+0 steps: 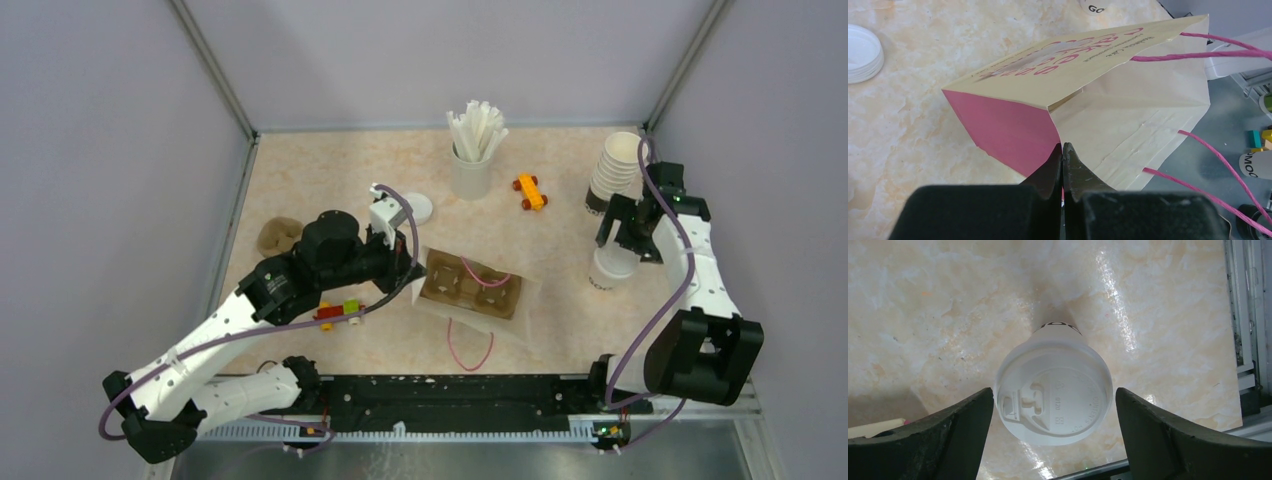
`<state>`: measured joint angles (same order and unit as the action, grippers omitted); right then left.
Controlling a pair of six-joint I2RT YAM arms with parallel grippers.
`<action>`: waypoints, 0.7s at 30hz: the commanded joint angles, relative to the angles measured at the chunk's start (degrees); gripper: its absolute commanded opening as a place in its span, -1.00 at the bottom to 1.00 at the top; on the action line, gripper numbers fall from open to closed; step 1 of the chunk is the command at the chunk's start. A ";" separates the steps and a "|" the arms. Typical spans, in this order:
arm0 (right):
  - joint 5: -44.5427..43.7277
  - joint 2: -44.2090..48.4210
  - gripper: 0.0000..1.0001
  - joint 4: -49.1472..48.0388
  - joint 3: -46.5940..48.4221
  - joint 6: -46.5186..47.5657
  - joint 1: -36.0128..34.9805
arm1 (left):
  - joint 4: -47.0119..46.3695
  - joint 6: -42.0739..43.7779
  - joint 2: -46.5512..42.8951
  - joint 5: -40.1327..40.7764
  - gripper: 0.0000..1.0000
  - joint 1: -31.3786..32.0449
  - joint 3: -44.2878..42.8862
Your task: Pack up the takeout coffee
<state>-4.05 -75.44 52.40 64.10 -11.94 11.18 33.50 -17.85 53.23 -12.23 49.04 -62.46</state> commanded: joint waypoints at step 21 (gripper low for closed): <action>-1.25 0.92 0.51 -0.52 -2.16 2.47 -1.46 | -0.36 -2.00 -0.73 2.63 -1.00 -0.06 -1.09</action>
<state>-4.25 -75.44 51.70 62.54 -10.52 10.70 33.91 -18.68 52.29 -10.85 49.04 -62.02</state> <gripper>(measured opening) 0.787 0.005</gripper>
